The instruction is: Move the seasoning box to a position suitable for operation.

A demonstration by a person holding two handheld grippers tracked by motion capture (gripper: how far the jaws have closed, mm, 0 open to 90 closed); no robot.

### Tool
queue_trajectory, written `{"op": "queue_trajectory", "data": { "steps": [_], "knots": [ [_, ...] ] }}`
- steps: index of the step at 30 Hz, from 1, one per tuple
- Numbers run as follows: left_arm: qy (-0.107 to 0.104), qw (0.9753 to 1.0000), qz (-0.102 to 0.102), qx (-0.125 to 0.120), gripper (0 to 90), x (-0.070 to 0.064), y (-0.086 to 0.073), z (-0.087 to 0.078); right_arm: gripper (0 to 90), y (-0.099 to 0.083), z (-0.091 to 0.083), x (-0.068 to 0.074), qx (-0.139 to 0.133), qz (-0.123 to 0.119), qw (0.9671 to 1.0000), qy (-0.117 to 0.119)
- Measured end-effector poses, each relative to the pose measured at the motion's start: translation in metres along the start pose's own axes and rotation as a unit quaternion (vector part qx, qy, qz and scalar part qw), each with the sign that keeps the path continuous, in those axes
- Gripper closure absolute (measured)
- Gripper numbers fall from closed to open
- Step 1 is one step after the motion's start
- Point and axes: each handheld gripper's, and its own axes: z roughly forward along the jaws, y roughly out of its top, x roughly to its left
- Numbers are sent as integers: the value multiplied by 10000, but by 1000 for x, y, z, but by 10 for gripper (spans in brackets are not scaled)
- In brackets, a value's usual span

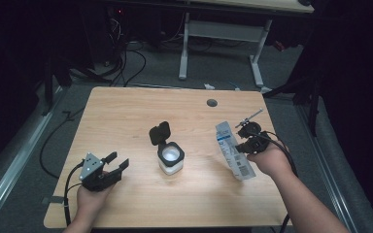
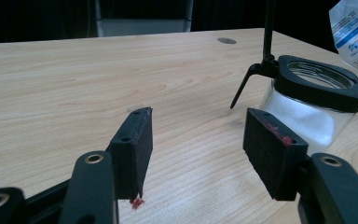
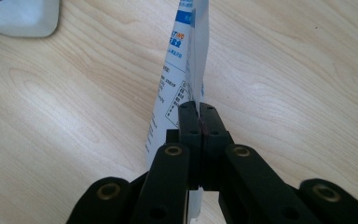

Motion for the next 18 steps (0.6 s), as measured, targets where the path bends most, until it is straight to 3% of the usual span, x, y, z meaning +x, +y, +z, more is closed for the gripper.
{"op": "queue_trajectory", "data": {
  "steps": [8, 12, 18],
  "knots": [
    [-3, 10000, 44, 37, 430, 0, -2, -1, 900, -20, -4, -1, -754, 269, 9968, -6],
    [2, 10000, 17, 49, 430, 0, -3, -2, 900, -32, -7, 1, -1285, 414, 9908, -4],
    [3, 10000, 25, 91, 431, 0, -5, -2, 900, -46, -5, 4, -1834, 484, 9818, -121]
  ]
}}
